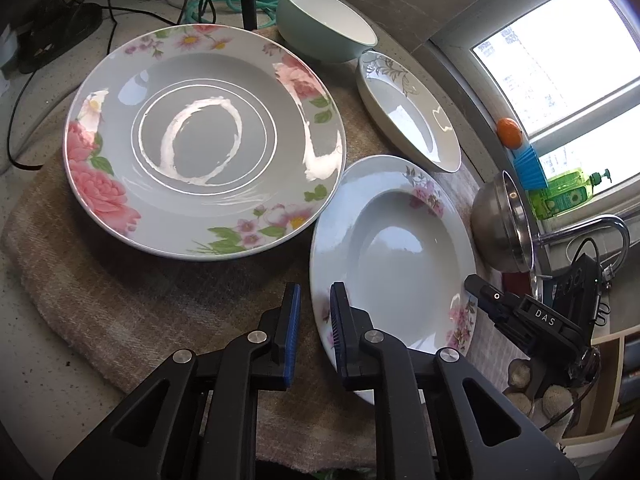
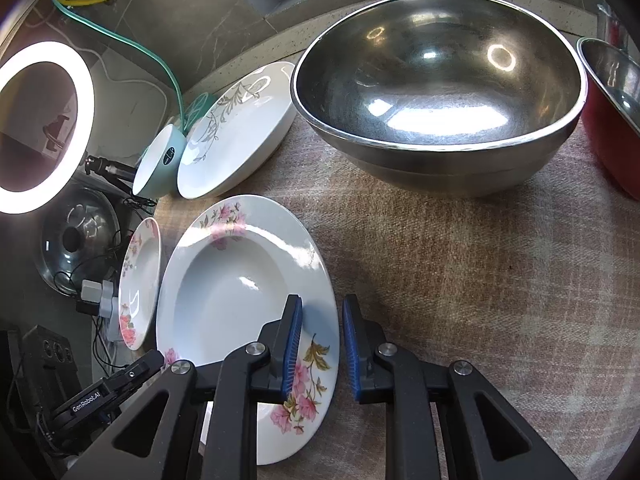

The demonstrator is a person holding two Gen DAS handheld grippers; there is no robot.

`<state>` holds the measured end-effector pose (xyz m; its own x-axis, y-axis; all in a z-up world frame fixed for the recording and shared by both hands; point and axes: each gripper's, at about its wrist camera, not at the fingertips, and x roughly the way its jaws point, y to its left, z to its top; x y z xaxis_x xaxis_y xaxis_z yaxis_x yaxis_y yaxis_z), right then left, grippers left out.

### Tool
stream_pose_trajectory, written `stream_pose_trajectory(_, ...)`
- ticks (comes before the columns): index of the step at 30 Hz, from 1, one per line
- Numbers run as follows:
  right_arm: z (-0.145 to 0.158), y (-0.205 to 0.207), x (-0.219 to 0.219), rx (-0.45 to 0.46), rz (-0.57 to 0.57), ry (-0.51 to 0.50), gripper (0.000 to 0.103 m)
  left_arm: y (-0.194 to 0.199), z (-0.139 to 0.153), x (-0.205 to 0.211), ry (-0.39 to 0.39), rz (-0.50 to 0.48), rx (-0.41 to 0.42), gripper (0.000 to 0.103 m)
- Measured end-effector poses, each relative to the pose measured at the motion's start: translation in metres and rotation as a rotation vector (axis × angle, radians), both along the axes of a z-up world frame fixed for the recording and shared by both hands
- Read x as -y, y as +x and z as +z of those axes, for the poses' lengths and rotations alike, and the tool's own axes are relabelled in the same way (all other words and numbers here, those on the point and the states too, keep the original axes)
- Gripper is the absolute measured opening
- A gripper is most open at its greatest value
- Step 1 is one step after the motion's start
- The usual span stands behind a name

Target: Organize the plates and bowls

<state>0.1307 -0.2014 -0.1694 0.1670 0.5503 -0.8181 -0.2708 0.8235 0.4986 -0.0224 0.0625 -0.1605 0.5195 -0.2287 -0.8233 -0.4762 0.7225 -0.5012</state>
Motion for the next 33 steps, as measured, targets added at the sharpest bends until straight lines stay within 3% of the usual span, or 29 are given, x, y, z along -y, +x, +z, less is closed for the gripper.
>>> stream_pose_trajectory(33, 0.000, -0.006, 0.011, -0.011, 0.007, 0.018, 0.017, 0.010, 0.002, 0.013, 0.058, -0.077, 0.011, 0.011)
